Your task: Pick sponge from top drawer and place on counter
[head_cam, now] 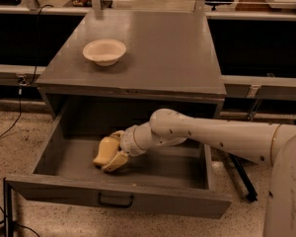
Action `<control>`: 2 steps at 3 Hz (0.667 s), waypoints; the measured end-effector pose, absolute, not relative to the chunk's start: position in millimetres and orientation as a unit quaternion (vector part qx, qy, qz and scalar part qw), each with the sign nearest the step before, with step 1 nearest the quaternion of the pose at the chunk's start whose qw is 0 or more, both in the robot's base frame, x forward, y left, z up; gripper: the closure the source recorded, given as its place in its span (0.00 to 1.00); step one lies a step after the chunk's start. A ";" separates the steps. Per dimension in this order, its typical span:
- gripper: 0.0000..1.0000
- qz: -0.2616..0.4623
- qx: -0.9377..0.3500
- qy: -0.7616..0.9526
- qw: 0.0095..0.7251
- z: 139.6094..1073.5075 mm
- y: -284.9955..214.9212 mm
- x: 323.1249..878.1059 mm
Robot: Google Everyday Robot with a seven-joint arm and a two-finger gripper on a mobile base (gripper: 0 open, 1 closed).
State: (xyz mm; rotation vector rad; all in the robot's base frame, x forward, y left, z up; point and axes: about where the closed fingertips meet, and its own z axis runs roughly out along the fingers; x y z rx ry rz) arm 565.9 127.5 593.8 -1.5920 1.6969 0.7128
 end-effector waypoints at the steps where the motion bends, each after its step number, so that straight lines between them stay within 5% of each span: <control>1: 1.00 0.275 -0.614 0.654 0.347 593.8 127.5 565.9; 2: 1.00 0.287 -0.630 0.624 0.362 630.0 125.3 546.8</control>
Offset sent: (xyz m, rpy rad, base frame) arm -0.1025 -0.0194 0.1902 0.2098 -0.1896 0.3043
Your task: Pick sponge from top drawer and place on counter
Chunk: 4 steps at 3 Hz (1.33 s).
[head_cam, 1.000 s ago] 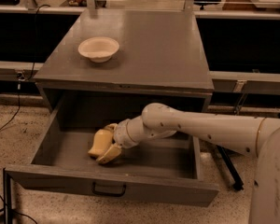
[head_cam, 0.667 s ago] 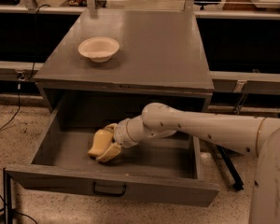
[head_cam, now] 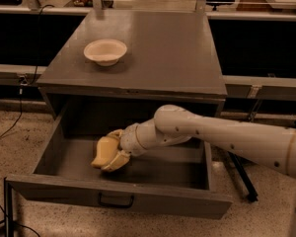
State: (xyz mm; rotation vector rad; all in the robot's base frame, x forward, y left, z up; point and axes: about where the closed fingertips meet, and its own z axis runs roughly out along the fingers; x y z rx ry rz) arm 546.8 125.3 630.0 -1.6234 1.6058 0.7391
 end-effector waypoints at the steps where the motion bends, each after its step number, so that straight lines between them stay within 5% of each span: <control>1: 1.00 0.300 -0.666 0.555 0.399 712.3 116.9 497.6; 4: 1.00 0.297 -0.682 0.525 0.414 791.7 88.1 485.7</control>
Offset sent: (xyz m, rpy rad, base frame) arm -0.1031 -0.0367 0.2016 0.1779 -0.1752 0.2530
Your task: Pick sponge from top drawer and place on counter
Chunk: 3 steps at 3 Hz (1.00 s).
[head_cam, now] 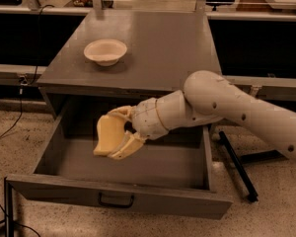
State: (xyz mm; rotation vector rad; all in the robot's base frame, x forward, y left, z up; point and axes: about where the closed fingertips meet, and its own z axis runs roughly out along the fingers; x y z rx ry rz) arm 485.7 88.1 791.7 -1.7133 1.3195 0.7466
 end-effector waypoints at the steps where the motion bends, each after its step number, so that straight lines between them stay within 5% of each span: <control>1: 1.00 0.295 -0.674 0.539 0.409 815.6 74.2 507.2; 3: 1.00 0.296 -0.618 0.565 0.460 861.2 20.6 565.7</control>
Offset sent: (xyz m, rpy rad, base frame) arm 0.0822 -0.0668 0.0683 0.0804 0.0629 -0.1283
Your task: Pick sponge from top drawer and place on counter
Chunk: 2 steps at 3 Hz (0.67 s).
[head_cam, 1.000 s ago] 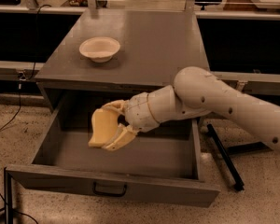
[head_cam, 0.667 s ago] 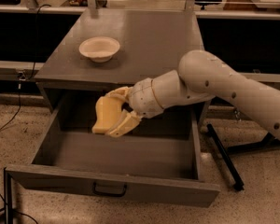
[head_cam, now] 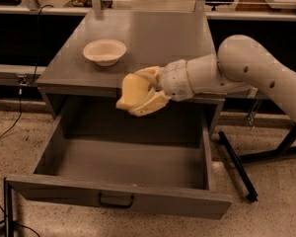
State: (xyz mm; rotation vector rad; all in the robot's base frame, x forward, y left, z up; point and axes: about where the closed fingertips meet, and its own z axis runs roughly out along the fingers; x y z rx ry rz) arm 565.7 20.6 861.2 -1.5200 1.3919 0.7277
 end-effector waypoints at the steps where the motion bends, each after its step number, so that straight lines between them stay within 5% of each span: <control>1: 1.00 0.282 -0.570 0.594 0.492 869.7 -10.3 597.4; 2: 1.00 0.239 -0.529 0.639 0.505 884.7 -46.6 617.1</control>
Offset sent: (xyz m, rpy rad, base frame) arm 0.0754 -0.1294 0.0563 -0.0090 -0.0047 -0.5043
